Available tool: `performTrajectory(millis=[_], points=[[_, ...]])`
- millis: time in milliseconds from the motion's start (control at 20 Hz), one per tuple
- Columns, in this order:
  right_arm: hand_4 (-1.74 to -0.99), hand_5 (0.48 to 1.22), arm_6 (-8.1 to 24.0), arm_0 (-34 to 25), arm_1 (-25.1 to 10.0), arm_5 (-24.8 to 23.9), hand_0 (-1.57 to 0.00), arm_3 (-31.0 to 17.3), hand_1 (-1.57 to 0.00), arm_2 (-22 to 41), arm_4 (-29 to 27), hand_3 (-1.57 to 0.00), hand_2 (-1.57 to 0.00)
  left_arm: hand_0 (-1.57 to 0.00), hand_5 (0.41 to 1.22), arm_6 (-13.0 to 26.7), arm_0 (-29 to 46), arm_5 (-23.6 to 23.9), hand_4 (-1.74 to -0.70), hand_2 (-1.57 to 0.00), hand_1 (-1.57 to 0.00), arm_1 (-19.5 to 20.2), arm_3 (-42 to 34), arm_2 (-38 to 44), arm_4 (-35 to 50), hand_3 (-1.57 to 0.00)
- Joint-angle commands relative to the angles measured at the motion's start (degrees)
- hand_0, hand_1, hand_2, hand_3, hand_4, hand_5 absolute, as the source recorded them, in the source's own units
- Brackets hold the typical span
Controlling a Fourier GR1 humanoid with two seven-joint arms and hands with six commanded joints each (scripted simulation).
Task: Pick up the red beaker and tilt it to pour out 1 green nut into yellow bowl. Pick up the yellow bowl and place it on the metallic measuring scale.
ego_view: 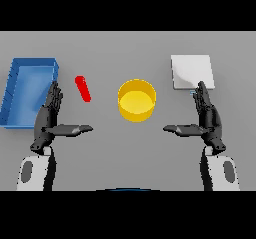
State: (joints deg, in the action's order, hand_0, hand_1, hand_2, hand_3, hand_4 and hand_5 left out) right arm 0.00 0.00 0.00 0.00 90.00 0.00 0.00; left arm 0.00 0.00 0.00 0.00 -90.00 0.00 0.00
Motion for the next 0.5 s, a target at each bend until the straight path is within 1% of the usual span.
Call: performTrajectory(millis=[0, 200, 250, 300, 350, 400, 450], points=[[-1.167, 0.599, 0.0, 0.0, 0.0, -0.1, 0.00, 0.0, 0.00, 0.0, 0.0, 0.00, 0.00, 0.00, 0.599, -0.1, 0.1, 0.0, -1.15, 0.00, 0.00, 0.1, -0.1, 0.1, 0.1, 0.00], [-1.167, 0.599, 0.0, -0.1, 0.3, -0.3, 0.00, 0.0, 0.00, 0.3, 0.3, 0.00, 0.00, 0.00, 0.599, -0.5, 1.0, -0.8, -1.15, 0.00, 0.00, 1.0, -0.6, 0.6, 0.9, 0.00], [-1.167, 0.599, 0.1, 0.0, 0.4, -0.3, 0.00, 0.1, 0.00, 0.5, 0.4, 0.00, 0.00, 0.00, 0.599, 0.1, 1.4, -1.1, -1.15, 0.00, 0.00, 1.3, -1.1, 0.6, 1.2, 0.00], [-1.167, 0.599, -4.3, 2.5, -1.6, -2.3, 0.00, 1.9, 0.00, 3.4, 7.4, 0.00, 0.00, 0.00, 0.599, -1.0, 3.3, -1.7, -1.15, 0.00, 0.00, 3.1, -3.3, -0.6, -0.8, 0.00], [-1.163, 0.595, -6.2, 4.2, -2.7, -3.6, 0.00, 3.2, 0.00, 4.9, 11.5, 0.00, 0.00, 0.00, 0.599, -1.4, 5.1, -2.3, -1.16, 0.00, 0.00, 3.8, -5.3, -2.0, -2.0, 0.00], [-1.162, 0.594, -5.7, 4.4, -3.2, -4.8, 0.00, 4.7, 0.00, 5.9, 14.3, 0.00, 0.00, 0.00, 0.599, -1.0, 6.1, -2.3, -1.16, 0.00, 0.00, 4.1, -6.9, -3.0, -3.1, 0.00], [-1.160, 0.591, -5.7, 5.5, -3.1, -5.5, 0.00, 5.1, 0.00, 6.8, 16.2, 0.00, 0.00, 0.00, 0.599, 0.5, 6.3, -2.6, -1.16, 0.00, 0.00, 4.7, -8.0, -3.2, -3.2, 0.00]])
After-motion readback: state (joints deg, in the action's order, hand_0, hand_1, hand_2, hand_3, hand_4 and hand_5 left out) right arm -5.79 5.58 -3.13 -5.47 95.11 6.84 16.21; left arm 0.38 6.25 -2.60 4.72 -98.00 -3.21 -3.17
